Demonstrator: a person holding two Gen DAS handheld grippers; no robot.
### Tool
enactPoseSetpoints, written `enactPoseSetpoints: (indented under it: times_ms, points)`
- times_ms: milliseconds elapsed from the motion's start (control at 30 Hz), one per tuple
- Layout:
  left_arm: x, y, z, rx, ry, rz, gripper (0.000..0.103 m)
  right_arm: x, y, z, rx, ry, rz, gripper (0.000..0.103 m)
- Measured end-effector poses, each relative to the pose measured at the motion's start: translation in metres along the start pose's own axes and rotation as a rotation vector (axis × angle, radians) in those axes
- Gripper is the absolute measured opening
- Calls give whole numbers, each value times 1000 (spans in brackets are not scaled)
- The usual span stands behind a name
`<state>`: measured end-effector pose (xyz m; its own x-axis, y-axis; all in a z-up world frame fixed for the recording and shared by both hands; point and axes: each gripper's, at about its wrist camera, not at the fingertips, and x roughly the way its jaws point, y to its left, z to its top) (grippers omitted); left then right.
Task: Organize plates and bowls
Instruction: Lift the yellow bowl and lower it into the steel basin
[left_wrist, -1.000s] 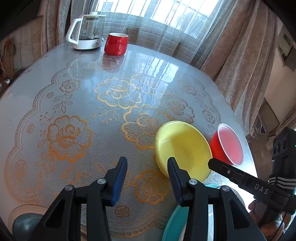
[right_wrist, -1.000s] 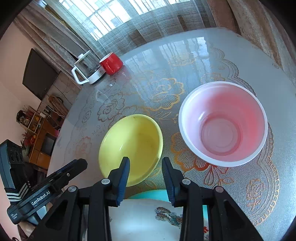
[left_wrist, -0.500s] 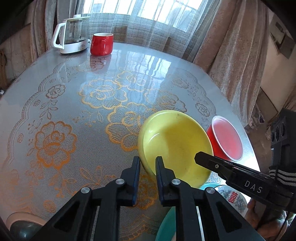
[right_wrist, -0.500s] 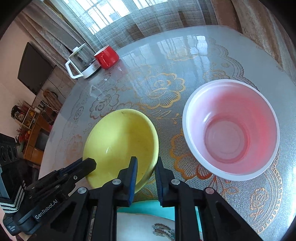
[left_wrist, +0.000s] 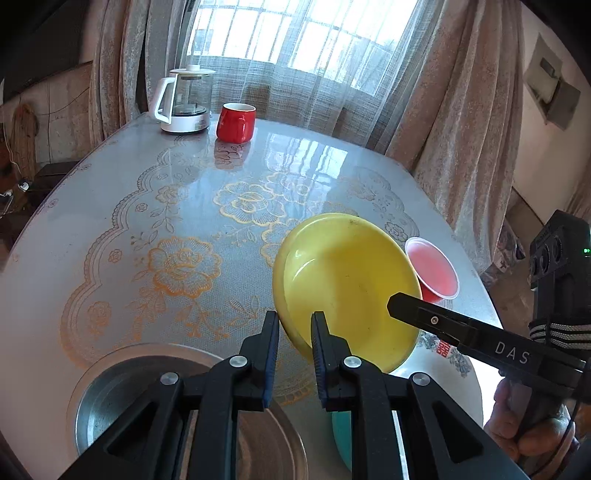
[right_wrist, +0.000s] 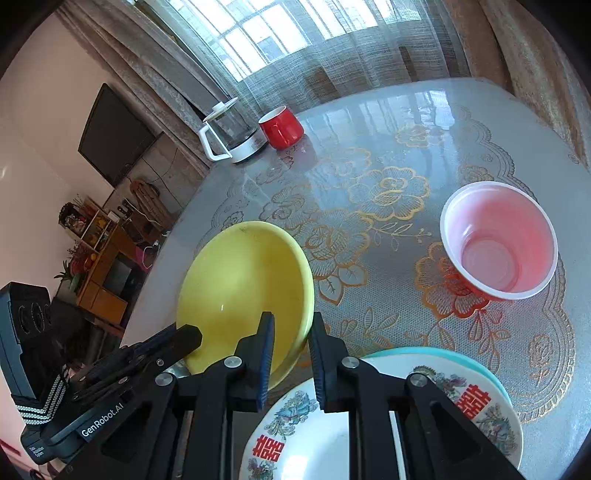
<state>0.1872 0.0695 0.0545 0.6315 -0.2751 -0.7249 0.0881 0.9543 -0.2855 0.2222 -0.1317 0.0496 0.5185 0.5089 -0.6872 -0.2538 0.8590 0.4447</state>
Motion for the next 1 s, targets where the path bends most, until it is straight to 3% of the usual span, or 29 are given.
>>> enactPoseSetpoints:
  times_ms: [433, 700, 1000]
  points:
    - [-69, 62, -60, -112, -46, 3, 17, 15, 61, -51, -53, 74, 126, 19]
    - [-78, 81, -92, -144, -34, 47, 17, 36, 83, -74, -71, 137, 131, 19]
    - [-78, 92, -108, -149, -26, 69, 17, 48, 99, -89, -132, 157, 78, 21]
